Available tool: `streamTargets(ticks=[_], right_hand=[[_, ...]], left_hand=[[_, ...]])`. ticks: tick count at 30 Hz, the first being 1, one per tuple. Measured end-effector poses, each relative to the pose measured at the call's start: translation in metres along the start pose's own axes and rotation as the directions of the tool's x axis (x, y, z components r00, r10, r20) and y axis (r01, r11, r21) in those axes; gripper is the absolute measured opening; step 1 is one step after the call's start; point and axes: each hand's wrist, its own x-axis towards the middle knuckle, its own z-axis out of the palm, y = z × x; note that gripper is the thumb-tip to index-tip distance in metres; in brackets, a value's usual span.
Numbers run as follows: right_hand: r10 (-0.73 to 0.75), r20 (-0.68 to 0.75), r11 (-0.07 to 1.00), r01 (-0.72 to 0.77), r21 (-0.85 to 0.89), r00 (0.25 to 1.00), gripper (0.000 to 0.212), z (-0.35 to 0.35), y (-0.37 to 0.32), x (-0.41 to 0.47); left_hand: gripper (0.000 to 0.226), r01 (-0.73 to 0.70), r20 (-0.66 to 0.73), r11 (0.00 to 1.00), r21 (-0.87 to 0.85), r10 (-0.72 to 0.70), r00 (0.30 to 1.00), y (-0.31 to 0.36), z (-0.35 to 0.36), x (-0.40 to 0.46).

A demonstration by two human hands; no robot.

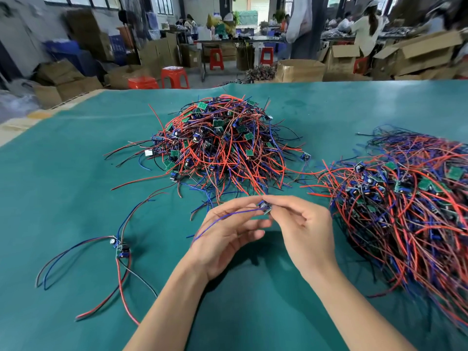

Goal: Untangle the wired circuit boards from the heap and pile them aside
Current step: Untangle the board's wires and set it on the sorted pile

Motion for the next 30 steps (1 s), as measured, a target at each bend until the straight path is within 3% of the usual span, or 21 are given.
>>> streamTargets(ticks=[4, 9, 15, 19, 24, 30], right_hand=[[0.081, 0.019, 0.994, -0.082, 0.076, 0.997, 0.033, 0.001, 0.001, 0.0], [0.154, 0.016, 0.968, -0.154, 0.196, 0.988, 0.024, 0.003, 0.002, 0.001], [0.244, 0.004, 0.949, -0.239, 0.205, 0.97, 0.024, 0.001, 0.009, 0.004], [0.356, 0.118, 0.888, -0.375, 0.267, 0.927, 0.016, 0.0, 0.01, 0.007], [0.399, 0.17, 0.858, -0.432, 0.277, 0.901, 0.01, -0.003, 0.009, 0.009], [0.409, 0.199, 0.843, -0.452, 0.293, 0.891, 0.004, -0.009, 0.014, 0.012]], left_hand=[[0.013, -0.002, -0.001, 1.0, -0.03, 0.002, 1.0, -0.001, -0.001, 0.0], [0.018, -0.001, -0.014, 0.999, -0.035, 0.0, 1.0, -0.002, -0.001, 0.002], [0.019, -0.015, -0.04, 1.0, 0.012, 0.016, 0.999, -0.005, -0.007, 0.003], [0.033, -0.051, 0.003, 0.998, 0.024, 0.051, 0.999, -0.007, -0.007, 0.003], [0.048, -0.117, -0.016, 0.989, 0.091, 0.119, 0.993, -0.009, -0.003, 0.004], [0.042, -0.114, -0.049, 0.977, 0.181, 0.125, 0.991, -0.013, -0.002, 0.004]])
